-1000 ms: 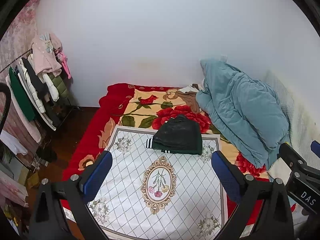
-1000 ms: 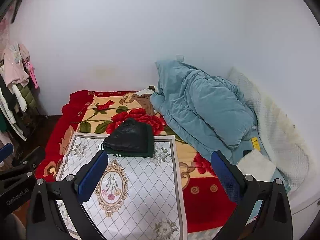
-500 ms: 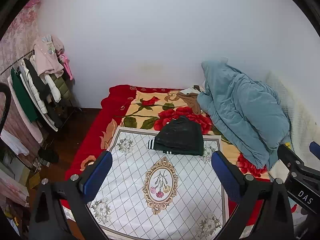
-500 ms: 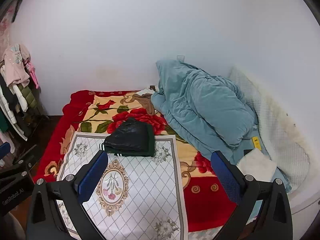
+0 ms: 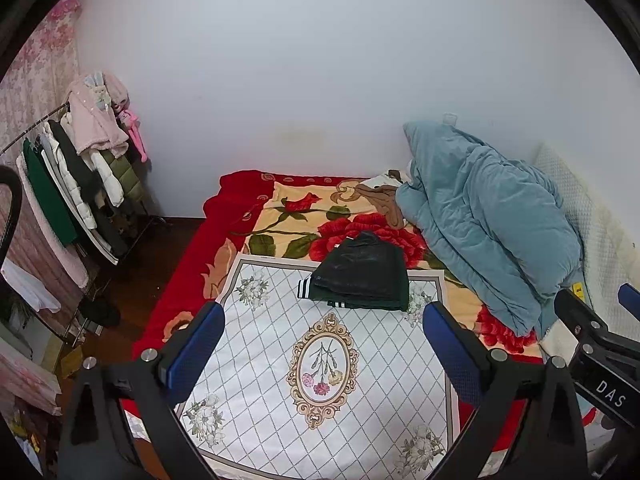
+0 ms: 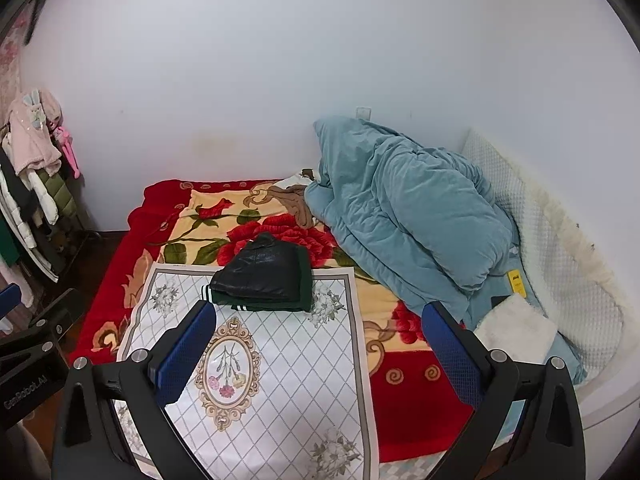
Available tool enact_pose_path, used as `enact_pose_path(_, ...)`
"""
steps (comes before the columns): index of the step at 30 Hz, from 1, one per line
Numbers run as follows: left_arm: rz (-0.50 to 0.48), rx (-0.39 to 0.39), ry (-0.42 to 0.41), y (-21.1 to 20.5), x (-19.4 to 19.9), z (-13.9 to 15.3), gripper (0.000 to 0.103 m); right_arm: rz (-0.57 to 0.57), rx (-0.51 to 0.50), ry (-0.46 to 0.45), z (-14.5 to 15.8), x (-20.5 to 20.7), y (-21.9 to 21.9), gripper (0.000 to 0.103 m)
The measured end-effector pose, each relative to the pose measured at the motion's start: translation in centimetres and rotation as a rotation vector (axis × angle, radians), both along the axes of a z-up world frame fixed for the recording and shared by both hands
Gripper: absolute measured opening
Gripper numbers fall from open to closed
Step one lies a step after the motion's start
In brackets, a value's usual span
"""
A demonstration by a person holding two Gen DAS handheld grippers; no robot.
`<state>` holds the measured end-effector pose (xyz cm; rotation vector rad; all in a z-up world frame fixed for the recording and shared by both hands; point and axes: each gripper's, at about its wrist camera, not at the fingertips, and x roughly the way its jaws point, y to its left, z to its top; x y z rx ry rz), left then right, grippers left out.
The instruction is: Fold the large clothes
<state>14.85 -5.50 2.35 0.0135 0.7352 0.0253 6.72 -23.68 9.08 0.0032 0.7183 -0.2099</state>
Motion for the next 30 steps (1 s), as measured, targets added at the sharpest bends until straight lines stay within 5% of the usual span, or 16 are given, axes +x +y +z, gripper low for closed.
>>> enact_pose_path(30,-0.003,0.003,-0.004,-0.09,-0.06,0.13,0.101,-0.001,0.011,-0.002,-0.12,-0.02,-0.48,0.103)
